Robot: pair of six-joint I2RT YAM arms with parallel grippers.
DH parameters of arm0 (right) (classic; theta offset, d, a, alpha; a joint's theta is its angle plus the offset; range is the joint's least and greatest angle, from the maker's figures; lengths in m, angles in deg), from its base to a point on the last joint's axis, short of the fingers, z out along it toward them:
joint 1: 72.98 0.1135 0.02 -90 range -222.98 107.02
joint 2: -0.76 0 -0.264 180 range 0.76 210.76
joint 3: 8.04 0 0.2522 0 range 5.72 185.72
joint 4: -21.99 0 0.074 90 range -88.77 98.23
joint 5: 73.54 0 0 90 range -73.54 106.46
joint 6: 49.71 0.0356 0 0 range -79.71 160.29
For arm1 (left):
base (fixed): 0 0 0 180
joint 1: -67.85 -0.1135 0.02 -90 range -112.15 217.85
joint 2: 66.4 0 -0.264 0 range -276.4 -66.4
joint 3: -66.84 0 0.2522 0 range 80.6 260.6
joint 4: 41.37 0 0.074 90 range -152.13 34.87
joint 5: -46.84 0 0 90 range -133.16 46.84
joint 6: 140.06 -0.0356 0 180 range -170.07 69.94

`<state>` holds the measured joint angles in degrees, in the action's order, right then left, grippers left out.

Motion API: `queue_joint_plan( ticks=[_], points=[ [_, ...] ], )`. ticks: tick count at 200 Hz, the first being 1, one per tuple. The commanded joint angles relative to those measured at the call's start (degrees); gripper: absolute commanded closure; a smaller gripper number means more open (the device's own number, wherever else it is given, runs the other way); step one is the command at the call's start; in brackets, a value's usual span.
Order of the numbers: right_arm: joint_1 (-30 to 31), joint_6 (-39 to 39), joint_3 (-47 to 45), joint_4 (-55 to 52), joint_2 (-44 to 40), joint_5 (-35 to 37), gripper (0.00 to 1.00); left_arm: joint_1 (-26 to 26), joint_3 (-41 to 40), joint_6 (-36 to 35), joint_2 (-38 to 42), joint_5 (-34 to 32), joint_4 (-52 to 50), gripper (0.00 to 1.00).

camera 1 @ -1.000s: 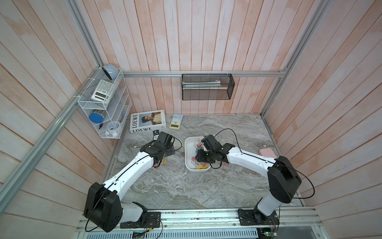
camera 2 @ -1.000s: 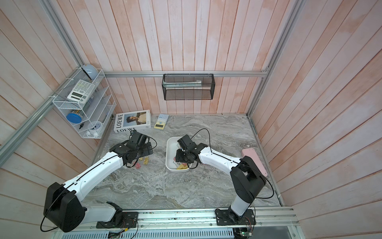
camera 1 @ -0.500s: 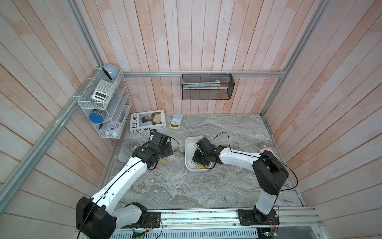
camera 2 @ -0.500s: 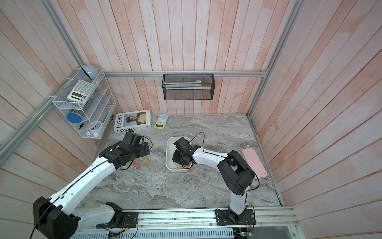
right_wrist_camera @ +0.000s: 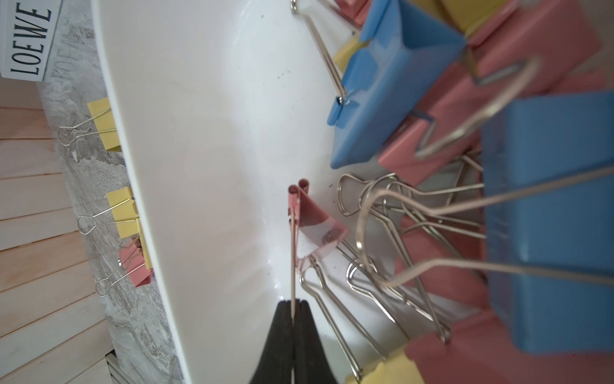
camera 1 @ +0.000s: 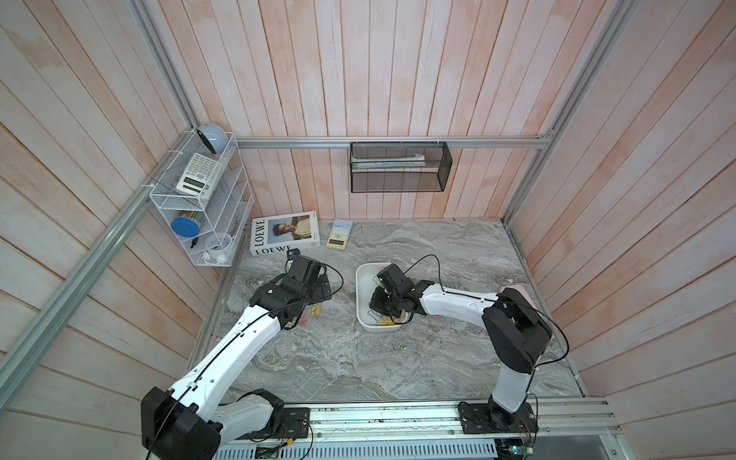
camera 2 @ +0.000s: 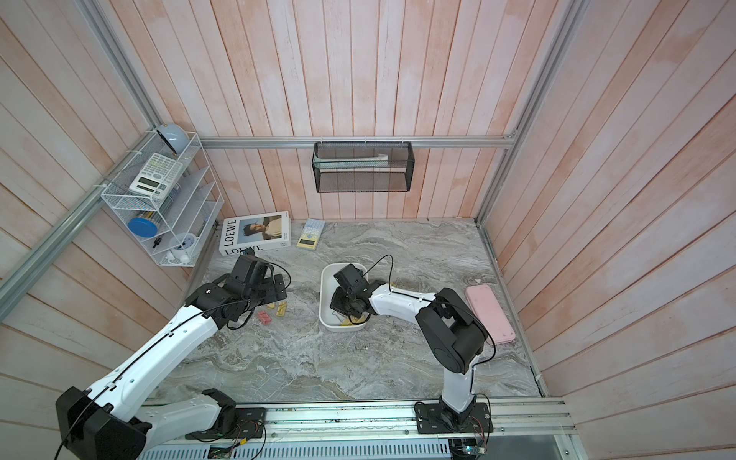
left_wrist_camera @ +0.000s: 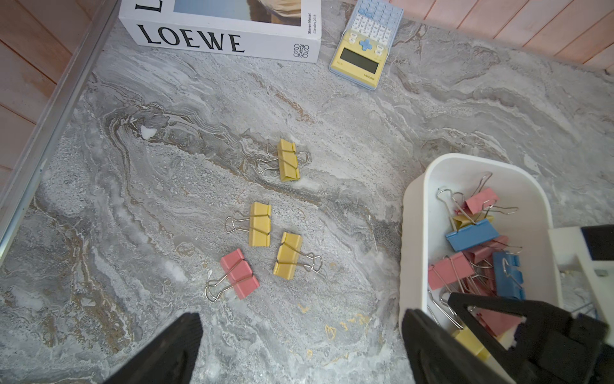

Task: Take out the binder clips from the storage box
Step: Pick up the binder clip from the storage box.

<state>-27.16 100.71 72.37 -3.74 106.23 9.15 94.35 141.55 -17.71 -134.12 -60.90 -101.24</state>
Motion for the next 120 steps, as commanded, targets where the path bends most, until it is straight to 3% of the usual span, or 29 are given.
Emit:
queue_joint_plan(
  ticks=[1,71,120],
  points=[
    [-0.3,-2.0,2.0,-1.9,-1.7,-1.0,1.00,-0.3,1.5,-0.8,-0.3,0.7,1.0,0.00],
    [-3.0,-9.9,3.6,-9.1,-11.3,-1.3,1.00,-0.3,5.3,-1.0,-4.2,1.3,4.1,0.00],
    [-15.8,-13.8,-1.6,-9.2,-19.8,-2.9,1.00,0.7,7.7,-0.5,-7.2,2.6,7.2,0.00]
  ],
)
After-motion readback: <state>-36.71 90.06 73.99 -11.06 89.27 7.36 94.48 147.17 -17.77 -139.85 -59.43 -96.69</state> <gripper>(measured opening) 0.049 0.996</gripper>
